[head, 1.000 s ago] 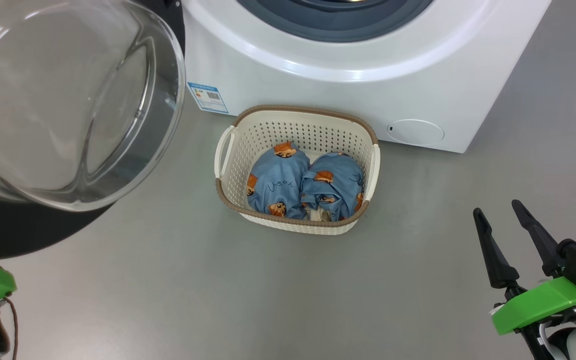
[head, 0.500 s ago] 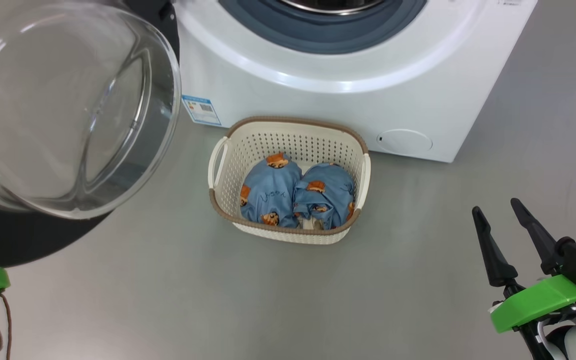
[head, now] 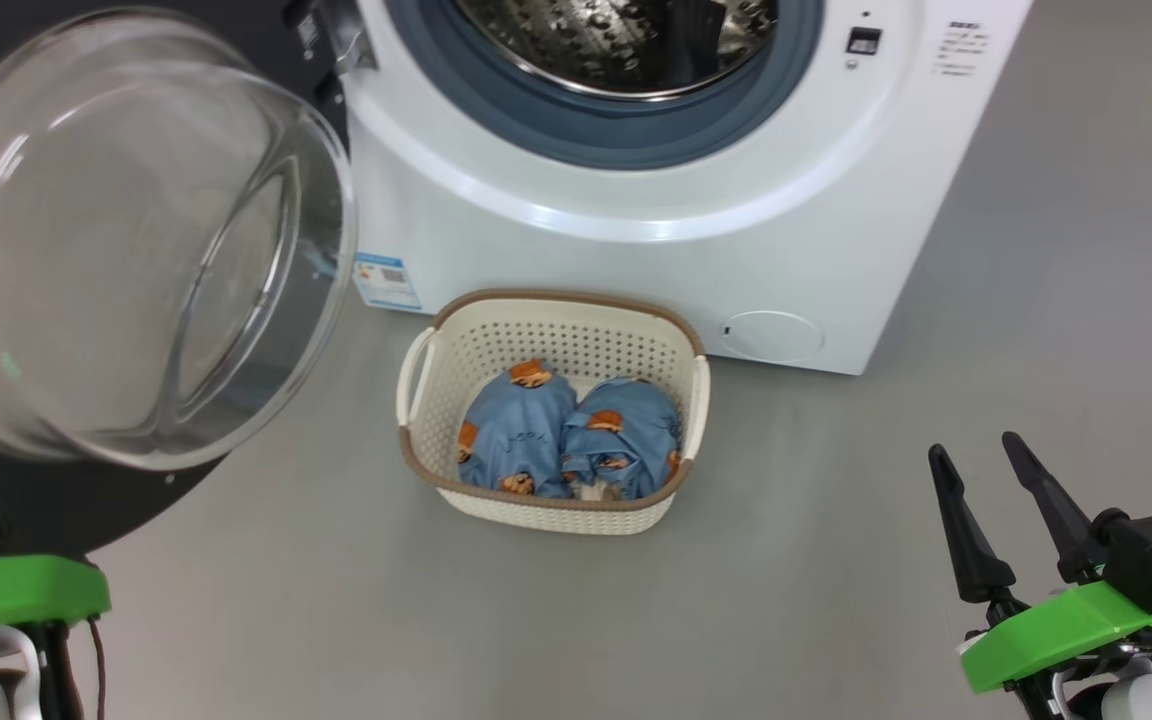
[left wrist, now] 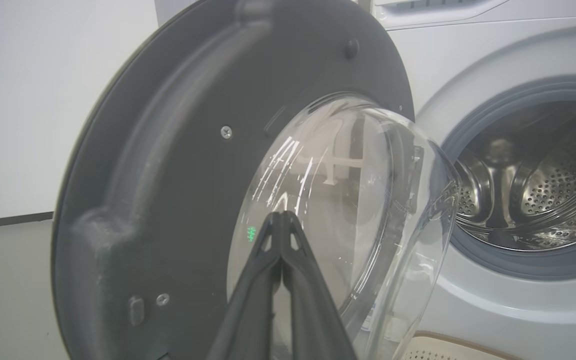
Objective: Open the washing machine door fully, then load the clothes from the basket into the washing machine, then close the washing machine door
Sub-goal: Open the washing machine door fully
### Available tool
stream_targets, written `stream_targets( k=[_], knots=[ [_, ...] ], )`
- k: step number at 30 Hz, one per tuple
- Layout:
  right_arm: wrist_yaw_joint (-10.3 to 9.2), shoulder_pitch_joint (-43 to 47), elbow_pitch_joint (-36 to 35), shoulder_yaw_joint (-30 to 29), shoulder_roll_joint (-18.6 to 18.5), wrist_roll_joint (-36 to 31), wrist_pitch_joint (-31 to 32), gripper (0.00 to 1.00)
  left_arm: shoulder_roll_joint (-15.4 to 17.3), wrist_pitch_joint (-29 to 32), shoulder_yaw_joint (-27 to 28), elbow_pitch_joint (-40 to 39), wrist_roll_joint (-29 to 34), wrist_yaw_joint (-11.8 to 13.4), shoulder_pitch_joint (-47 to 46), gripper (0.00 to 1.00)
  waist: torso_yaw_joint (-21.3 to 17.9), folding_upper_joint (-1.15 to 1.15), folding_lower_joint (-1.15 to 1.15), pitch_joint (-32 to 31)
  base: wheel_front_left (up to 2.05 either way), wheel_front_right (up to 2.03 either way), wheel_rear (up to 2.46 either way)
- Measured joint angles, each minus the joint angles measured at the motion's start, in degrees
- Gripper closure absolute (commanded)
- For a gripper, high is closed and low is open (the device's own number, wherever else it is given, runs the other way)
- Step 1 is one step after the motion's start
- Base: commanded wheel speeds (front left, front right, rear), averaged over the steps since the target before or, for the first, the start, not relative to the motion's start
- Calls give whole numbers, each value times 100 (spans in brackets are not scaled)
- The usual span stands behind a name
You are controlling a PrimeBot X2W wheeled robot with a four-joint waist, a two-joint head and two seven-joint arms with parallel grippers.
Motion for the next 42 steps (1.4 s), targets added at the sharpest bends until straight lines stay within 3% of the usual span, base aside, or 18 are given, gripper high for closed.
stream_targets(
  k=[12, 13, 14, 18, 20, 23, 42],
  knots=[
    [0, 2, 221, 105, 141, 3, -193, 0, -37, 4, -279, -561, 114, -110, 424, 100, -516, 0, 0, -198, 0, 0, 0],
    [0, 3, 235, 105, 144, 3, -215, 0, -48, 4, -319, -588, 126, -110, 458, 95, -568, 0, 0, -213, 0, 0, 0],
    [0, 7, 243, 105, 149, 3, -231, 0, -51, 5, -364, -623, 130, -112, 505, 78, -621, 0, 0, -227, 0, 0, 0],
    [0, 107, 268, 105, 159, 13, -275, 0, -104, 54, -539, -638, 129, -155, 741, 51, -830, 0, 0, -287, 0, 0, 0],
    [0, 124, 285, 105, 164, 35, -283, 0, -145, 55, -602, -627, 129, -154, 845, 26, -928, 0, 0, -318, 0, 0, 0],
    [0, 125, 283, 105, 172, 45, -308, 0, -174, 55, -690, -598, 127, -151, 1014, 0, -1065, 0, 0, -374, 0, 0, 0],
    [0, 380, -57, -47, 258, -2, -321, 0, -212, 62, -1027, -544, 125, -152, 1984, 0, -1729, 0, 0, -598, 0, 0, 0]
  ],
)
